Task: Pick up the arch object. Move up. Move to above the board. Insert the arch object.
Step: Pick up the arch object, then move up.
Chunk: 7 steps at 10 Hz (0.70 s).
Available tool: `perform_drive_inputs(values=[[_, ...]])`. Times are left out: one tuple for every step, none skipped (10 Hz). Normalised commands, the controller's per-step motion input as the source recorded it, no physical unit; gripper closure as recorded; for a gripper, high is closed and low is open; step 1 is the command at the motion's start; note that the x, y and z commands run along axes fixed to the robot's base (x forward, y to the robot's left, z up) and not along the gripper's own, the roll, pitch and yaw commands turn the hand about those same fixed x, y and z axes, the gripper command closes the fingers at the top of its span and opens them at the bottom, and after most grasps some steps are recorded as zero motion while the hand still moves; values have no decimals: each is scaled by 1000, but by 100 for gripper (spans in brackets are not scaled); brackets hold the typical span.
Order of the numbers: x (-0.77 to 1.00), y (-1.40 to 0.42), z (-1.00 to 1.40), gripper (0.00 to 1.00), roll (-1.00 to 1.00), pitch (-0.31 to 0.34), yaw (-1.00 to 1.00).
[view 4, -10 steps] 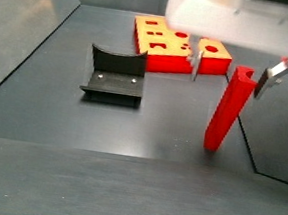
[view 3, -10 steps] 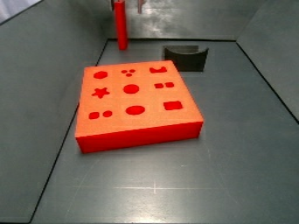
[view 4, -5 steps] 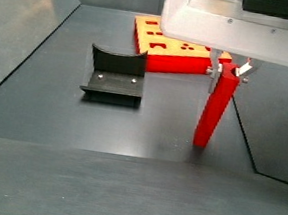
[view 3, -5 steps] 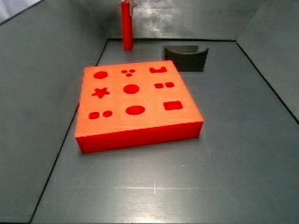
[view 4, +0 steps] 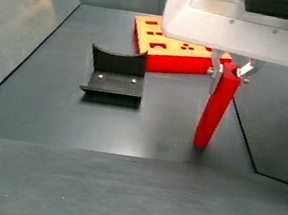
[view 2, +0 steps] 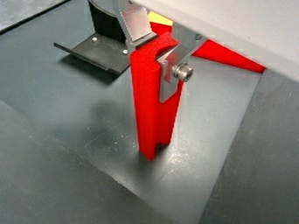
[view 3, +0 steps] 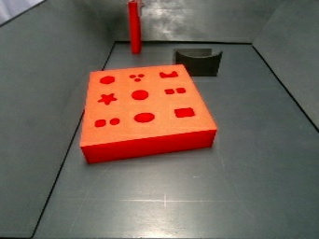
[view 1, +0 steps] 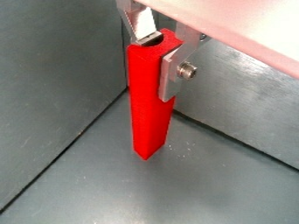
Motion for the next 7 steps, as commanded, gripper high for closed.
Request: perform_drive_inputs(values=[[0, 0, 0, 100, 0, 0, 0], [0, 0, 0, 100, 0, 0, 0], [0, 0, 0, 100, 0, 0, 0], [0, 0, 0, 100, 0, 0, 0], [0, 0, 833, 100, 0, 0, 0], [23, -41, 802, 100, -6, 12, -23], [7, -42, 730, 100, -13, 34, -22]])
